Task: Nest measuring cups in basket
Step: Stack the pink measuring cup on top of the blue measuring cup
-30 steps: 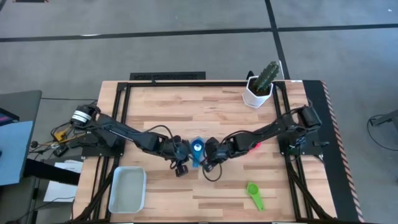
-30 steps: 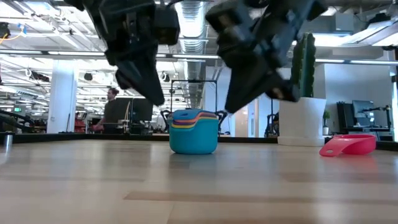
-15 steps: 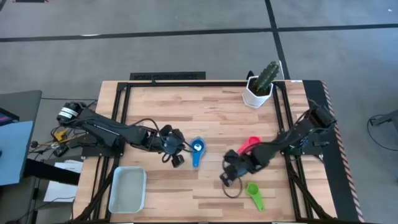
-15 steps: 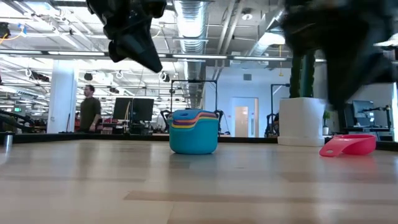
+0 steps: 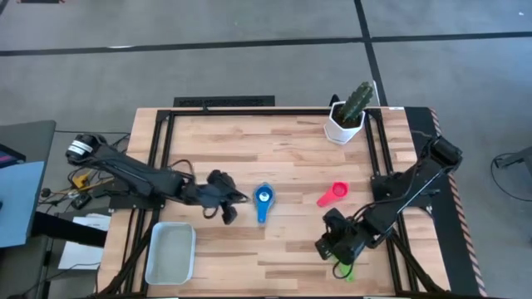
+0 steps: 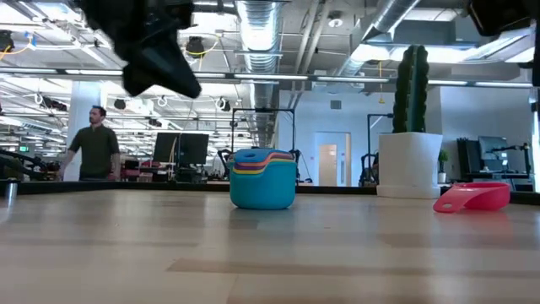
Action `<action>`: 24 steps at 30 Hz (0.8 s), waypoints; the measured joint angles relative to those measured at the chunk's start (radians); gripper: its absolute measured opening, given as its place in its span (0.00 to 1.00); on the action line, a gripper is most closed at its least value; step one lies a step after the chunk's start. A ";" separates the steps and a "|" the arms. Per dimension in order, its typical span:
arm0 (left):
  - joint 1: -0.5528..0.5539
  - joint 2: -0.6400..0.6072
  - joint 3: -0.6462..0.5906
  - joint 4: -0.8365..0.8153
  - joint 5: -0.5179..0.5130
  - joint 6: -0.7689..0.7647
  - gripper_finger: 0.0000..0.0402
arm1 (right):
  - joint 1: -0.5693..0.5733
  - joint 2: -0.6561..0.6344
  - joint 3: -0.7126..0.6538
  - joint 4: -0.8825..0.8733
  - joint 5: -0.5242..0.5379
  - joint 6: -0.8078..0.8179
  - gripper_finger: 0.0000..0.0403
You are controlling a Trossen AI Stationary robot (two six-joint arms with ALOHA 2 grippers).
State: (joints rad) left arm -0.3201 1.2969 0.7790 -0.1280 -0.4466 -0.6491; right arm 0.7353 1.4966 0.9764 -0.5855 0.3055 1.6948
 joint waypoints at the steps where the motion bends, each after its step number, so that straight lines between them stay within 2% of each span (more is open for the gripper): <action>1: -0.004 -0.029 -0.033 0.013 -0.003 -0.017 0.06 | 0.000 -0.002 0.000 0.003 -0.002 -0.002 0.34; 5: -0.031 -0.141 -0.129 0.062 -0.012 -0.054 0.06 | 0.000 -0.008 0.001 0.007 -0.059 -0.010 0.33; 10: -0.061 -0.273 -0.178 0.075 -0.063 -0.039 0.06 | -0.016 0.007 0.000 -0.015 -0.171 -0.047 0.26; 17: -0.065 -0.369 -0.184 0.040 -0.066 0.004 0.06 | -0.040 0.008 0.000 -0.012 -0.176 -0.094 0.15; 24: -0.065 -0.377 -0.184 0.029 -0.055 0.010 0.06 | -0.078 0.007 0.000 -0.011 -0.168 -0.162 0.13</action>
State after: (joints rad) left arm -0.3847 0.9199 0.5945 -0.0988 -0.5017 -0.6395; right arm 0.6578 1.5040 0.9764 -0.5965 0.1380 1.5330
